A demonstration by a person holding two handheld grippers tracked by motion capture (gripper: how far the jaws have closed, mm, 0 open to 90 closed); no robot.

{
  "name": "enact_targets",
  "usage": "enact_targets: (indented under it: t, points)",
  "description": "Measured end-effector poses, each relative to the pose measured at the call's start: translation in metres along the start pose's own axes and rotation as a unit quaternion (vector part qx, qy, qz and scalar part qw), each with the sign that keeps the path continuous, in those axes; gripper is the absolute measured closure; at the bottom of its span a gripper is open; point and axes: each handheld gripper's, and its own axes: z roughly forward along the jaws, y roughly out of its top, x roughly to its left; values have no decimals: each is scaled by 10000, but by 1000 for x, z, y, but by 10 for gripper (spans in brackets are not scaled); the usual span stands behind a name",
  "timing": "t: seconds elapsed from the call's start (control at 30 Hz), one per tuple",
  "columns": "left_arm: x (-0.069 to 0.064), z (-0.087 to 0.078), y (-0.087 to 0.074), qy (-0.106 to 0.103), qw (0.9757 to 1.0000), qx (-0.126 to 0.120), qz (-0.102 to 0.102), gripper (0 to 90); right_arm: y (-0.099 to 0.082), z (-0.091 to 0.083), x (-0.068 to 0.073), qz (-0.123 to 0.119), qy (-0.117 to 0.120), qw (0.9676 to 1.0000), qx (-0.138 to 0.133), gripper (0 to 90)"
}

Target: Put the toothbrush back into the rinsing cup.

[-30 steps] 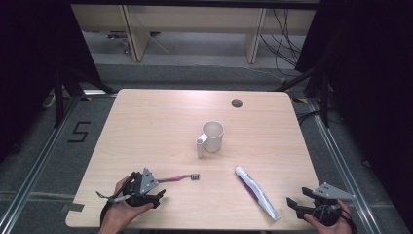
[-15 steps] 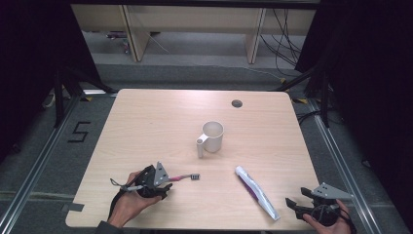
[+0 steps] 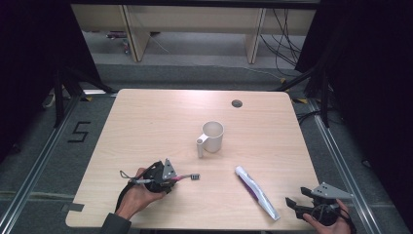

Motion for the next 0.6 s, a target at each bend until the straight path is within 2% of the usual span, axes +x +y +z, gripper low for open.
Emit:
enact_targets:
  t: [0.17, 0.4, 0.53, 0.57, 0.6]
  points:
    - [2, 4, 4, -119, 9999, 122, 20, 644, 0, 1, 1, 3, 71, 10000, 19, 278]
    - [4, 4, 8, -208, 9992, 333, 43, 684, 0, 0, 2, -52, 27, 10000, 29, 279]
    - [5, 3, 13, -352, 9978, 567, 42, 705, 0, 1, 2, -42, 82, 10000, 31, 279]
    - [6, 3, 13, -371, 9976, 589, 45, 713, 1, 1, 2, -53, 23, 10000, 28, 279]
    - [6, 3, 14, -378, 9974, 617, 67, 718, 0, 2, 2, -25, 93, 10000, 19, 279]
